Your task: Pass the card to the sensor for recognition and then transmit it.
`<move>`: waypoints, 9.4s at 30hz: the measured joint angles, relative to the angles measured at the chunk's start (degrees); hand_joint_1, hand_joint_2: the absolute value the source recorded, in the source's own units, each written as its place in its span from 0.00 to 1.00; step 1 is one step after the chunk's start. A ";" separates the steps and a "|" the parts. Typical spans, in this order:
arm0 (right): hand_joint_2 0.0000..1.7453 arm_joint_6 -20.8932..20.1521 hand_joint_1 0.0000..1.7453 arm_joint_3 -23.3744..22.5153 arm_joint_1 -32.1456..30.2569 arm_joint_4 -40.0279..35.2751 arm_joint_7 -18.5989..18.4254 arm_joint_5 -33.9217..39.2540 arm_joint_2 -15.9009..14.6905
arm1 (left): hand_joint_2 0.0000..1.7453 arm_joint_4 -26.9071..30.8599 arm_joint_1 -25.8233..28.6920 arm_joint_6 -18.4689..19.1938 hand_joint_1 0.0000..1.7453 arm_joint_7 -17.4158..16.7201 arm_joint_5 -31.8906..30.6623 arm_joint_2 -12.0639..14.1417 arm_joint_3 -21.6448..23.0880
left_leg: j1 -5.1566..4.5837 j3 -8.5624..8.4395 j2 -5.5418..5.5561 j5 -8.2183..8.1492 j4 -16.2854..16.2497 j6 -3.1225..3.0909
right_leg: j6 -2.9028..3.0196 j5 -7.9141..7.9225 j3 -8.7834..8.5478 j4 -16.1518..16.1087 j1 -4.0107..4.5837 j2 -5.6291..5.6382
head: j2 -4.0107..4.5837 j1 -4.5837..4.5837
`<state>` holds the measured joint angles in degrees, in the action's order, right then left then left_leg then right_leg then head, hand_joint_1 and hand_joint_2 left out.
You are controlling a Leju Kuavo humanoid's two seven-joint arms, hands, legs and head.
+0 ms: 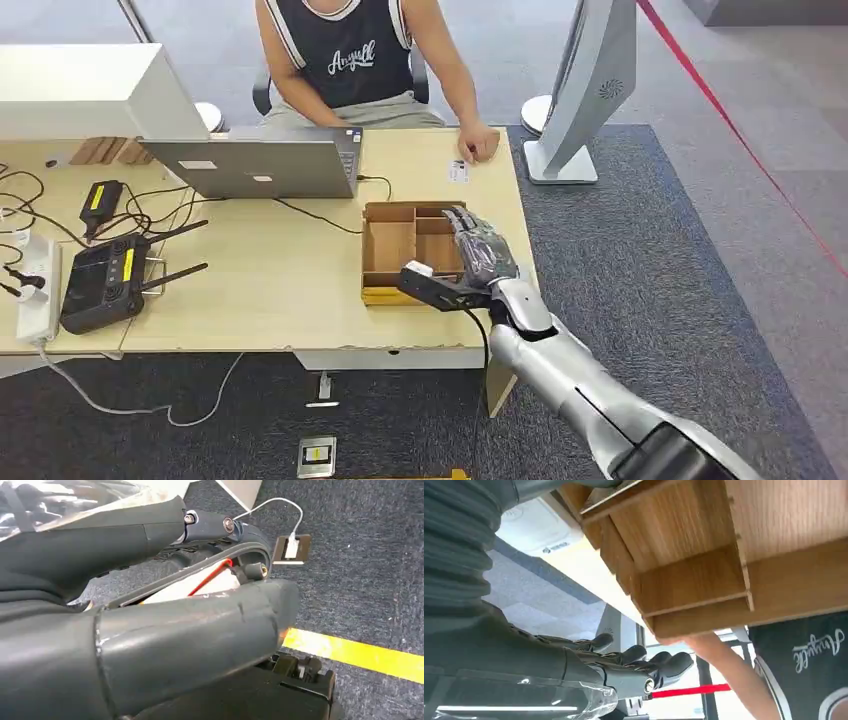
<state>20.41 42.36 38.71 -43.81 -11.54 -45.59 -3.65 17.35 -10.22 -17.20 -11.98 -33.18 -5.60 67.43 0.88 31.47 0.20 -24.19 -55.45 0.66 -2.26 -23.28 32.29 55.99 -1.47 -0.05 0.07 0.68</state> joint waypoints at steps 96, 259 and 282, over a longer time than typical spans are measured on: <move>1.00 -19.76 0.00 3.61 -9.11 -23.91 -9.00 -6.49 -4.96 | 0.00 0.35 -0.08 2.01 0.00 -1.01 -5.40 -0.66 -1.27 | 0.01 0.03 0.00 0.00 0.01 0.00 | 0.01 0.00 0.01 0.00 0.01 0.00 | 0.00 0.00; 1.00 2.23 1.00 2.84 -4.04 4.97 -1.60 -8.22 3.52 | 0.00 0.52 -0.80 6.03 0.00 2.75 -17.24 -1.75 -1.25 | 0.02 0.01 -0.01 0.01 0.01 0.00 | 0.00 0.01 -0.01 0.01 0.01 0.00 | 0.00 -0.02; 1.00 4.24 1.00 -0.88 4.65 -5.75 -3.23 -8.98 0.50 | 0.00 0.52 -1.09 8.22 0.00 9.62 -19.65 -1.73 -1.14 | 0.00 0.00 -0.01 0.06 -0.01 -0.01 | 0.00 0.08 0.00 0.01 0.00 0.00 | 0.00 0.00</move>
<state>24.65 41.48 43.36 -49.55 -14.78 -54.58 -3.15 17.88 -11.31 -8.98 -2.36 -52.83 -7.32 66.29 0.89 31.47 0.19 -24.13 -55.47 0.65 -2.26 -23.20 32.29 56.00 -1.47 -0.05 0.07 0.68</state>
